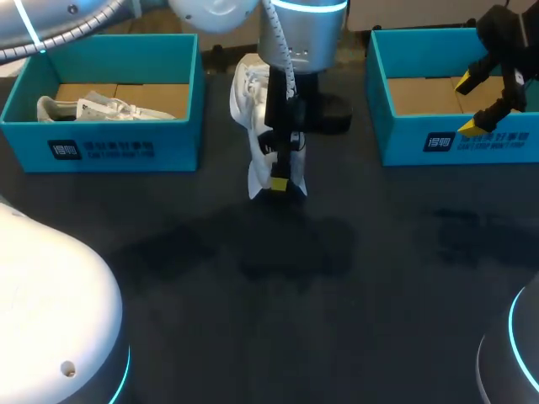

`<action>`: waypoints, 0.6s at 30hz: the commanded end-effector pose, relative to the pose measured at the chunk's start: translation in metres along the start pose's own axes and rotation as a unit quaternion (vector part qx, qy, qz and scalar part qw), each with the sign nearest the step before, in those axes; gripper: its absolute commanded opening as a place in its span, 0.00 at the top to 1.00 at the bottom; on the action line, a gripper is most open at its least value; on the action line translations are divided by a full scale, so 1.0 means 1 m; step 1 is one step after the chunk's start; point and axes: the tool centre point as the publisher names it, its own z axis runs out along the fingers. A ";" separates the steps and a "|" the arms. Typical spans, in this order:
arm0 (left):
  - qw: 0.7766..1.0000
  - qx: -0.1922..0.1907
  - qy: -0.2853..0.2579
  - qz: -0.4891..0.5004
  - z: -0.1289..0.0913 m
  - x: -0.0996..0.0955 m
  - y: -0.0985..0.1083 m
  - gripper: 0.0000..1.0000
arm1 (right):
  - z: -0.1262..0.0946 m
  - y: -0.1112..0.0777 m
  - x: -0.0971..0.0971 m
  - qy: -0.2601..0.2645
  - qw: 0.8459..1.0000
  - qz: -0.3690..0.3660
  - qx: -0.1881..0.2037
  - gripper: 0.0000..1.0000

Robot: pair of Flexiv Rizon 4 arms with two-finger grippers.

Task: Take the shoe out of the shoebox, open the shoe tongue, remove and reinsert the insole, then place the shoe into the shoebox

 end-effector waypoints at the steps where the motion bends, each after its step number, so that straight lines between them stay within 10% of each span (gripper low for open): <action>1: 1.000 0.001 -0.001 0.000 0.000 0.000 0.001 1.00 | 0.001 0.001 -0.001 0.001 1.000 0.000 0.001 0.00; 18: 1.000 -0.006 0.002 0.015 -0.006 -0.005 0.015 1.00 | 0.001 0.001 -0.001 0.001 1.000 0.000 0.001 0.00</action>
